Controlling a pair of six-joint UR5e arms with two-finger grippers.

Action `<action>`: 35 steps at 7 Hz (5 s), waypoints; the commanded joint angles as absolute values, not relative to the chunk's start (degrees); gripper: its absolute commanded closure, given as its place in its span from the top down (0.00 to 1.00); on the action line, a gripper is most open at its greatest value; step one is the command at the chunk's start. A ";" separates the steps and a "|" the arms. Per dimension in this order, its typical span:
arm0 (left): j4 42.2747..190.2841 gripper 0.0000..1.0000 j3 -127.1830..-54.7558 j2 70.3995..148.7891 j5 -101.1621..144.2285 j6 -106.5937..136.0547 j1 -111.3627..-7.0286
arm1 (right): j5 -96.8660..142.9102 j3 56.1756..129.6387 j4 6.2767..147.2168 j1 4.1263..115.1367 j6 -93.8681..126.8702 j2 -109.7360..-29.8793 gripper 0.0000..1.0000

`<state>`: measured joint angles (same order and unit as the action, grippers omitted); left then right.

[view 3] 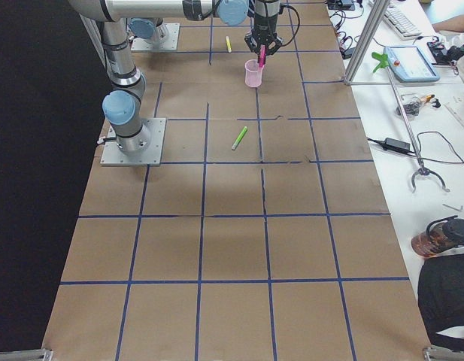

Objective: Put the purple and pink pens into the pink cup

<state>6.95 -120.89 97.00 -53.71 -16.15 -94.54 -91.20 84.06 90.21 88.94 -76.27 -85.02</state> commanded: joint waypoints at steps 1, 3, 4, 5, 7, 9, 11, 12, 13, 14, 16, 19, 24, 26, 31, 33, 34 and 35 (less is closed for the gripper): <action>-13.34 0.00 -120.94 108.13 -53.70 -7.44 -97.90 | -91.41 83.94 90.17 89.03 -79.17 -84.90 0.00; -23.80 0.00 -120.76 116.16 -53.96 -6.07 -98.52 | -91.41 83.94 90.35 89.03 -82.77 -84.73 0.00; -24.25 0.00 -120.94 116.28 -54.31 -5.19 -98.79 | -91.41 84.02 90.35 89.03 -83.14 -84.73 0.00; -24.34 0.00 -121.11 117.41 -55.01 -4.58 -98.79 | -91.41 84.02 90.35 89.03 -83.23 -84.73 0.00; -24.61 0.02 -121.46 118.39 -56.50 -4.66 -99.66 | -91.32 84.02 90.35 89.03 -83.23 -84.64 0.00; -24.96 0.07 -122.87 117.95 -57.39 -4.66 -100.11 | -91.06 84.11 90.35 89.03 -83.23 -84.64 0.00; -25.40 0.72 -122.78 119.70 -58.44 -4.83 -100.19 | -90.70 84.20 90.35 88.95 -83.23 -84.64 0.00; -26.18 0.98 -122.87 119.71 -58.62 -4.66 -100.28 | -90.62 84.20 90.35 88.95 -83.23 -84.55 0.00; -26.19 0.98 -122.61 119.79 -58.80 -4.66 -100.28 | -90.70 84.20 90.35 88.95 -83.23 -84.64 0.00; -25.41 0.98 -122.61 118.84 -58.80 -4.66 -100.28 | -90.62 84.20 90.44 88.95 -83.23 -84.64 0.00; -18.68 0.98 -121.04 115.95 -60.19 -4.57 -100.37 | -90.62 84.20 90.44 88.95 -83.23 -84.73 0.00; 7.63 0.98 -114.47 105.06 -63.26 -4.57 -100.37 | -90.62 84.20 90.44 88.95 -83.14 -84.73 0.00; 62.39 0.98 -84.77 100.29 -76.16 -4.39 -99.59 | -90.44 84.46 90.61 89.03 -82.53 -84.46 0.00; 75.61 0.98 -81.75 99.32 -82.41 -4.40 -98.88 | -87.56 84.81 93.50 89.30 -81.66 -82.28 0.00; 97.56 0.98 -82.45 92.45 -86.57 -0.36 -90.79 | -75.70 94.28 113.33 93.67 -67.90 -78.22 0.00; 97.47 0.98 -83.06 91.85 -86.40 -0.61 -90.79 | -71.13 96.32 120.55 97.98 -61.46 -77.35 0.00; 97.47 0.98 -82.97 92.19 -86.40 -0.62 -90.79 | -69.54 96.42 125.63 100.17 -58.22 -75.69 0.00; 97.47 0.98 -83.23 92.02 -86.31 -0.70 -90.79 | -68.04 96.42 130.82 102.28 -55.31 -73.85 0.00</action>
<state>97.47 -83.05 92.05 -86.39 -0.62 -90.80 -70.00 96.25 124.96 99.76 -58.89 -75.79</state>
